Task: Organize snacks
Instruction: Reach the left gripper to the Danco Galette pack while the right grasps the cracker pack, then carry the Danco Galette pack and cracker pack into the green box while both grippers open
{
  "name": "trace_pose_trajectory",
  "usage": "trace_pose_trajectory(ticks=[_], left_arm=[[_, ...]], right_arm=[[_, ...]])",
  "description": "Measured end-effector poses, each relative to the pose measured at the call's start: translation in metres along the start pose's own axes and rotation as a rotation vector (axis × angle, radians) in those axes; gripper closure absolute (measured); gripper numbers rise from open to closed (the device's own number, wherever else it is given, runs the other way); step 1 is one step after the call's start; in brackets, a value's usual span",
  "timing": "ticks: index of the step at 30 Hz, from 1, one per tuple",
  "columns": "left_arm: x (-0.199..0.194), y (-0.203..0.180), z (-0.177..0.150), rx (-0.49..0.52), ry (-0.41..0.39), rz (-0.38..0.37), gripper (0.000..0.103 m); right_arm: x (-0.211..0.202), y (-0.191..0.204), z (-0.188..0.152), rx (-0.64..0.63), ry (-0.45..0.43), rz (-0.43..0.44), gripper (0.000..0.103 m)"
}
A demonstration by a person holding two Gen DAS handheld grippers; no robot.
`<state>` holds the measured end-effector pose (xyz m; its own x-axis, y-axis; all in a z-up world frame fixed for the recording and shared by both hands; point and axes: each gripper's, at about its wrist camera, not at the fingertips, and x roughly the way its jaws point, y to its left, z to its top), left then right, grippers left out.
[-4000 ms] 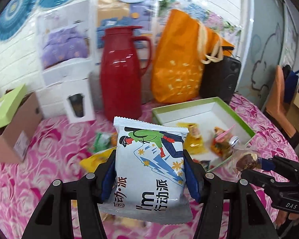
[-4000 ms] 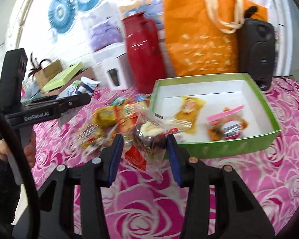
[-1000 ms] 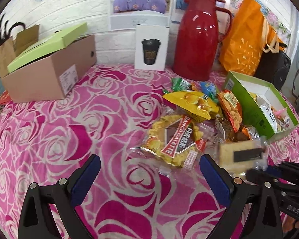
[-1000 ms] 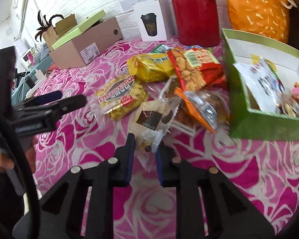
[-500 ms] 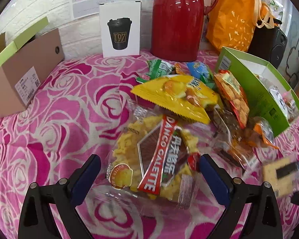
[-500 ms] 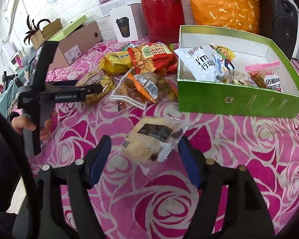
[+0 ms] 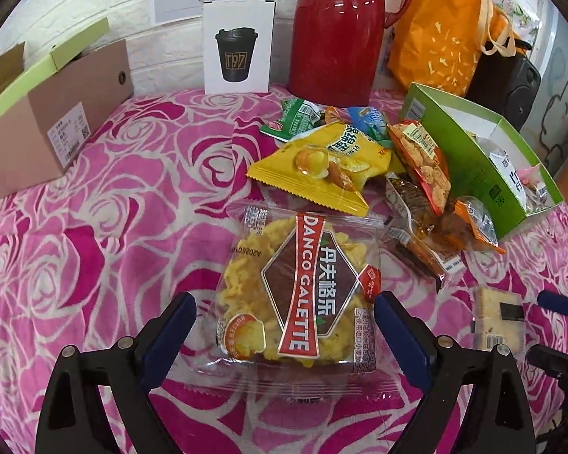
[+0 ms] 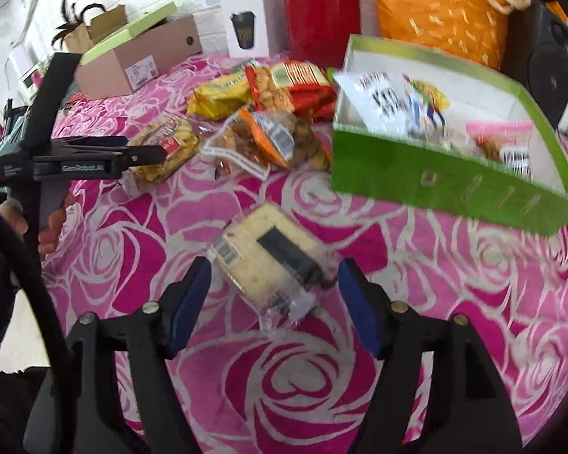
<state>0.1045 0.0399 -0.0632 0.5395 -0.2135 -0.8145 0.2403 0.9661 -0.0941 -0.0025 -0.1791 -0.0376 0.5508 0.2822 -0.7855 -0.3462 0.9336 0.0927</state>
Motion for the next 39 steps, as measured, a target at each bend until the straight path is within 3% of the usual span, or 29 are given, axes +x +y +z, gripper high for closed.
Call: trace_pose_trajectory(ticks=[1,5,9,17,22,25,28,32,33,35,36,37,39], left_arm=[[-0.001,0.001,0.0,0.007,-0.006,0.011,0.006],[-0.009,0.008,-0.004,0.008,-0.01,0.007,0.006],[-0.024,0.018,-0.012,0.011,-0.038,-0.001,0.006],[-0.014,0.006,0.005,0.063,-0.024,-0.022,0.006],[0.013,-0.009,0.002,0.109,0.048,-0.002,0.006],[0.011,-0.008,-0.002,0.101,0.028,0.009,0.006],[0.01,-0.005,-0.003,0.077,0.023,0.004,0.006],[0.017,-0.009,0.001,0.07,0.042,0.011,0.005],[0.018,-0.01,0.002,0.074,0.043,0.015,0.005],[0.021,-0.011,0.001,0.074,0.038,0.023,0.006],[0.021,-0.011,0.001,0.067,0.037,0.022,0.012],[0.018,-0.01,-0.001,0.053,0.034,0.005,0.019],[0.011,-0.009,-0.002,0.025,0.03,-0.024,0.022]], right_arm=[[0.001,0.002,0.003,-0.034,-0.009,0.006,0.026],[0.022,0.004,0.013,-0.116,0.021,0.076,0.025],[0.044,0.0,0.012,-0.115,0.078,0.11,0.025],[0.02,0.011,-0.003,-0.081,0.07,0.189,0.025],[0.029,0.008,0.012,-0.121,0.054,0.142,0.025],[0.047,0.014,0.001,-0.138,0.133,0.12,0.024],[0.043,0.024,-0.014,-0.163,0.094,0.086,0.024],[0.04,0.022,-0.016,-0.096,0.081,0.094,0.024],[0.04,0.021,-0.015,-0.075,0.084,0.088,0.026],[0.04,0.022,-0.013,-0.07,0.09,0.036,0.039],[0.039,0.022,-0.011,-0.063,0.091,0.032,0.043],[0.037,0.02,-0.011,-0.041,0.095,0.051,0.043],[0.031,0.019,-0.011,-0.012,0.085,0.076,0.043]])
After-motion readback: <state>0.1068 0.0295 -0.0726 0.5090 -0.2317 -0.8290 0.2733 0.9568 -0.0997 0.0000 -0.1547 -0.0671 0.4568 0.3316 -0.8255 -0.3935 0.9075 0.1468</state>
